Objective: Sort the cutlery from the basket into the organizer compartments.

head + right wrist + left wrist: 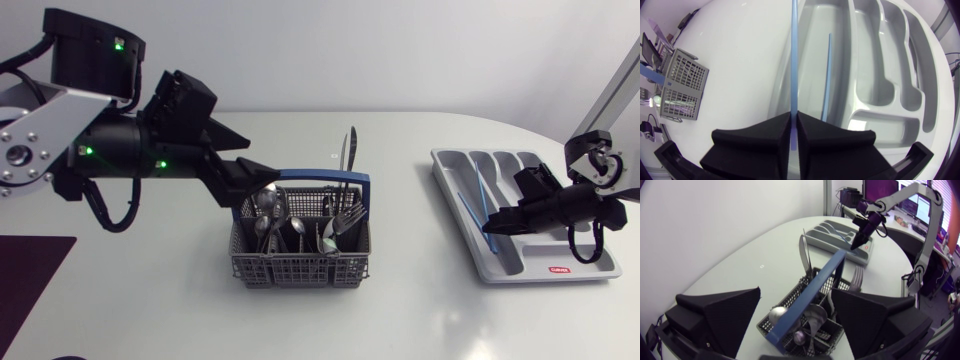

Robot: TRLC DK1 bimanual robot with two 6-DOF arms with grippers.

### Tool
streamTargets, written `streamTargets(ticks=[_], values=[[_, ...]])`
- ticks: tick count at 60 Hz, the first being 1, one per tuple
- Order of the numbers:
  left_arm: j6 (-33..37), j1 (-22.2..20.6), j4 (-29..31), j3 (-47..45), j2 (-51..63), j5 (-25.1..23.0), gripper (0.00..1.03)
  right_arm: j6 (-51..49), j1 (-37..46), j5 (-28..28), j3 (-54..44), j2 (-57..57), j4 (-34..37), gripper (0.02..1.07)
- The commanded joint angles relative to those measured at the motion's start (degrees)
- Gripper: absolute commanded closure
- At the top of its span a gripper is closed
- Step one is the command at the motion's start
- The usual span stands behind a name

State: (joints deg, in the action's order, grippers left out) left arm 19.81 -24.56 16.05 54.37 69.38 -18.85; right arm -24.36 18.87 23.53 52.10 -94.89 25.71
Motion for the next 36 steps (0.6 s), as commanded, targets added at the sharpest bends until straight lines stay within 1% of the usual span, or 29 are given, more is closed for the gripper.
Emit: streamTargets(ticks=[1,13,19,22,23,26,30,32,36], values=[[3.39,-0.67,0.21,-2.25,-1.97,0.83,0.06,1.77,-0.15,-1.47,2.31,-3.99,0.39,1.01],[6.73,-1.37,1.00,-4.36,-4.17,1.54,0.06,2.91,-1.30,-4.90,4.07,-7.06,1.80,0.99],[8.14,-1.55,2.14,-5.15,-4.79,1.63,0.06,2.91,-1.56,-5.60,3.80,-7.24,1.88,0.91],[9.19,-1.81,2.23,-5.94,-5.49,1.63,0.06,2.91,-1.65,-5.69,3.89,-7.41,2.15,0.81],[9.54,-1.99,2.32,-6.29,-5.66,1.63,0.06,2.91,-1.65,-5.69,3.89,-7.50,2.23,0.75],[10.33,-2.16,2.32,-6.73,-6.02,1.63,0.06,2.91,-1.82,-5.78,3.89,-7.50,2.41,0.60],[10.42,-2.25,2.67,-6.56,-5.75,1.89,0.06,2.91,-2.35,-5.86,3.80,-7.41,2.50,0.44],[10.42,-2.43,3.19,-6.38,-5.66,1.89,0.06,2.91,-2.70,-5.95,3.63,-7.32,2.50,0.39],[10.33,-3.13,3.72,-6.29,-5.75,1.89,0.07,2.83,-2.88,-5.95,3.28,-7.24,2.41,0.34]])
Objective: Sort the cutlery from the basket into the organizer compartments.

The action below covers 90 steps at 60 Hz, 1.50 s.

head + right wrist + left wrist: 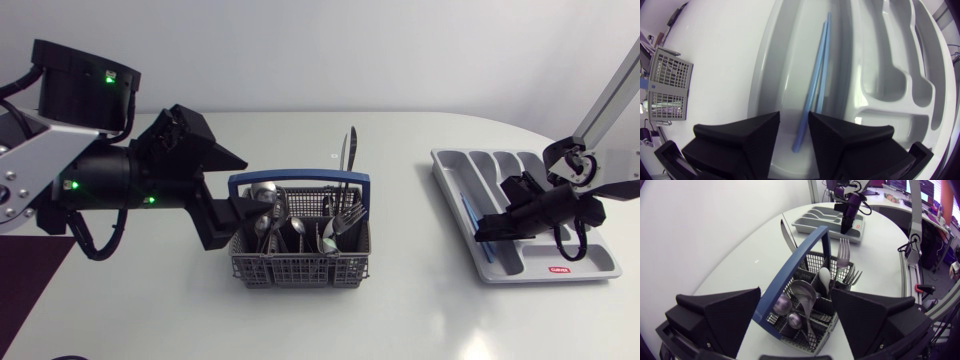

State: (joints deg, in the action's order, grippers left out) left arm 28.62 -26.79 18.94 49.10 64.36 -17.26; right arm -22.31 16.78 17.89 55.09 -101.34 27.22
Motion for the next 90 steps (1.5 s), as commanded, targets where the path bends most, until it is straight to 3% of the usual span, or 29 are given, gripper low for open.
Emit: streamTargets(ticks=[1,17,40,50,56,62,80,90], values=[[1.52,-1.16,0.92,-1.03,-0.72,0.47,0.07,0.68,-0.87,-0.31,0.19,-0.70,0.90,0.32],[2.84,-4.42,1.89,-0.67,-0.72,1.17,0.07,-1.51,-1.13,0.04,-4.20,8.70,-0.59,0.31],[8.20,-9.34,0.31,-0.85,2.00,-0.59,0.12,-7.75,-1.57,6.81,-13.69,24.35,-1.21,0.27],[13.48,-12.68,1.28,1.96,4.37,4.34,0.12,-10.13,-1.66,8.83,-16.24,24.96,-2.35,0.27],[19.54,-14.96,1.72,4.16,6.75,10.49,0.12,-10.92,-1.66,9.62,-17.21,24.61,-2.88,0.27],[23.15,-14.96,1.98,7.32,9.38,12.77,0.11,-11.09,-1.66,9.97,-17.82,24.08,-3.67,0.27],[35.80,-16.46,12.00,15.67,11.84,12.77,0.12,-12.24,-1.66,10.15,-19.14,23.29,-4.63,0.27],[36.42,-17.07,19.21,20.60,13.95,12.77,0.12,-12.15,-1.92,10.15,-19.67,22.77,-5.25,0.27]])
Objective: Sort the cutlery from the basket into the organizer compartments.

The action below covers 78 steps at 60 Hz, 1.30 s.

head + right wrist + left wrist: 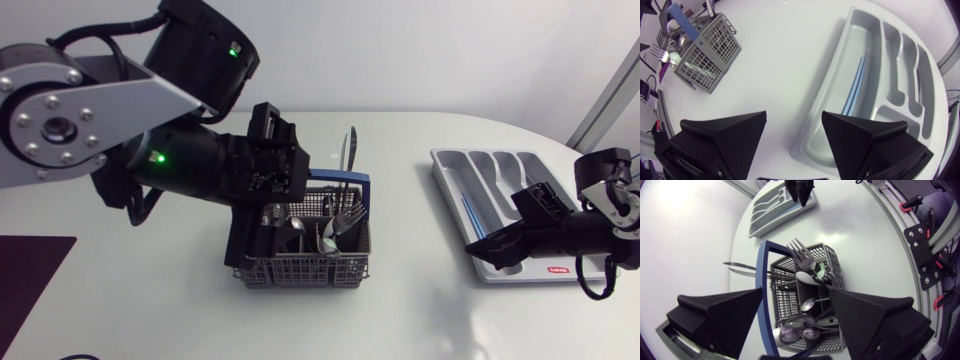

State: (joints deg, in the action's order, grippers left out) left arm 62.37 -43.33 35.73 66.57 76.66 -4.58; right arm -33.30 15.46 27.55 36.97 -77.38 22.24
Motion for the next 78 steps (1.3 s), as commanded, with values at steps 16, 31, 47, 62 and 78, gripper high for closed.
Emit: streamTargets(ticks=[16,31,47,62,78], values=[[-5.86,1.41,8.48,4.27,3.32,-6.76,0.12,-0.71,-2.02,0.49,-2.25,-0.93,-0.62,0.27],[-13.59,3.17,4.35,-1.97,5.34,-14.32,0.12,-0.80,-2.19,0.49,-2.61,-0.05,-0.44,0.27],[-18.25,5.27,-2.94,-6.54,7.36,-19.50,0.14,-0.89,-2.19,0.66,-2.96,0.22,-0.53,0.27],[-21.94,4.40,-9.53,-8.73,9.12,-20.82,0.28,-0.54,-2.72,0.66,-2.96,0.30,-0.53,0.27],[-23.08,3.52,-13.58,-11.19,9.91,-21.35,0.41,-0.54,-2.72,0.49,-3.13,0.30,-0.62,0.27]])
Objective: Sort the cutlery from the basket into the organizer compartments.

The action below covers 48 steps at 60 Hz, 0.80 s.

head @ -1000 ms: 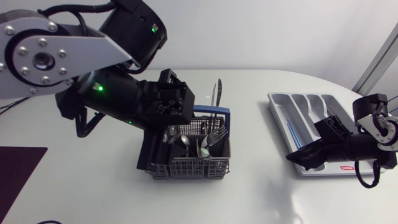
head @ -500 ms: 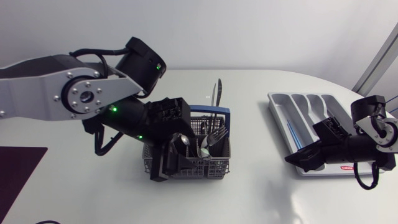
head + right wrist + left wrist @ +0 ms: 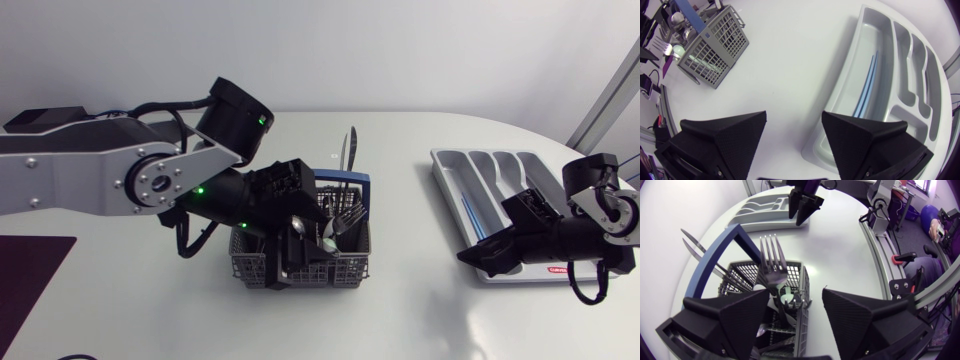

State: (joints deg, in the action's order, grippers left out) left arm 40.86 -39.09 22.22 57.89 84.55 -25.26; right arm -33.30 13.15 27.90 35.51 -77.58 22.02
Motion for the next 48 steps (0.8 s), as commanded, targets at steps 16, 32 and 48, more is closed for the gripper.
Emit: streamTargets(ticks=[16,32,48], values=[[-2.98,-0.72,0.02,-3.13,1.67,-0.67,0.49,-0.98,-0.31,0.14,-2.11,0.68,-0.58,0.27],[-4.74,-0.37,-0.24,-3.84,1.84,-0.67,0.62,-0.63,-0.67,0.31,-2.28,1.03,-0.66,0.27],[-7.38,-0.37,-1.83,-4.19,1.76,-0.67,0.62,-0.63,-0.67,0.31,-2.81,1.73,-0.58,0.27]])
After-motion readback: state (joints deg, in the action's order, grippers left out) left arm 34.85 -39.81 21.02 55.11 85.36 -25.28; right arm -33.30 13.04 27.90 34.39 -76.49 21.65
